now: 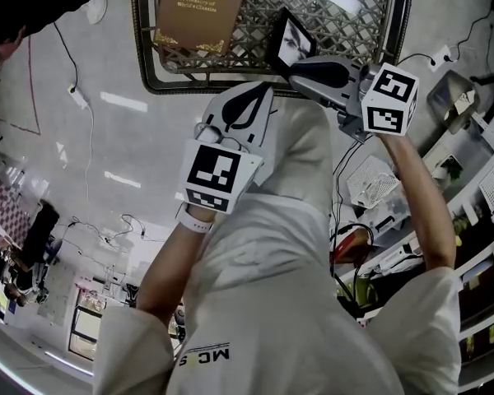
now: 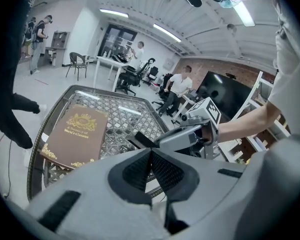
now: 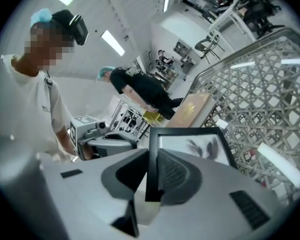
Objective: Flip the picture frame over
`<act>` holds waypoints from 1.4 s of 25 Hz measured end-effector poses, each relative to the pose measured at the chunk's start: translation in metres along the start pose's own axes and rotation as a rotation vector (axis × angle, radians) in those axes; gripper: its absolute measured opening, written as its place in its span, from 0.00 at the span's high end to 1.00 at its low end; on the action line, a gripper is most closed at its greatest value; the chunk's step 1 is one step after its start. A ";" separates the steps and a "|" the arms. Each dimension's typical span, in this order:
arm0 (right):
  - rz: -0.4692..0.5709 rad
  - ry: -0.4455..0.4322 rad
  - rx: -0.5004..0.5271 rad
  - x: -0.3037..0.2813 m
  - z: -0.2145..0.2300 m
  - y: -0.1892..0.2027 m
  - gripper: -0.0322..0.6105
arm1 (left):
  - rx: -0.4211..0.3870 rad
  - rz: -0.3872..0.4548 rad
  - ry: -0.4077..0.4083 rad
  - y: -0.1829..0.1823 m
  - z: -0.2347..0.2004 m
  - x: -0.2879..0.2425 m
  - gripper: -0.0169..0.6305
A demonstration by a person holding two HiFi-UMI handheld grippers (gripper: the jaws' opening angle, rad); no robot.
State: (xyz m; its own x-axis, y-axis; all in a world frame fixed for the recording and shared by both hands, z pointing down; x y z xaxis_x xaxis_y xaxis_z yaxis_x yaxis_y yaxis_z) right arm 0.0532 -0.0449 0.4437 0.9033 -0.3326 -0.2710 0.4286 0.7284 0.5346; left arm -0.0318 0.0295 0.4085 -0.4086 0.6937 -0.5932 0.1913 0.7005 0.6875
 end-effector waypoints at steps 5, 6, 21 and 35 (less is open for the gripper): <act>0.089 -0.025 -0.125 -0.008 0.007 -0.009 0.83 | 0.011 0.004 -0.008 0.007 -0.009 0.001 0.94; 0.106 -0.033 -0.148 -0.009 0.007 -0.012 0.83 | 0.012 0.005 -0.010 0.007 -0.010 0.002 0.94; 0.311 -0.148 -0.400 -0.024 0.015 -0.034 0.83 | 0.019 0.008 -0.036 0.006 -0.017 0.008 0.94; 0.455 -0.228 -0.629 -0.026 0.034 -0.027 0.83 | 0.017 -0.002 -0.063 0.007 -0.020 0.011 0.94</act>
State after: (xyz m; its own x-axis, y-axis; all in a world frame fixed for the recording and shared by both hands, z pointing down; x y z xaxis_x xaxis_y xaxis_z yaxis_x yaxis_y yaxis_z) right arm 0.0190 -0.0763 0.4629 0.9974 0.0128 0.0707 -0.0117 0.9998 -0.0152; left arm -0.0523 0.0385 0.4153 -0.3523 0.7010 -0.6201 0.2058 0.7044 0.6794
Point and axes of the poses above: the fingertips, and each gripper's own axes: x backward along the fingers, z to its right, y out of its underside, the point moved 5 cm from there along x, backward along the fingers, and after that the axes turned 3 degrees about z, right-handed, at the moved point
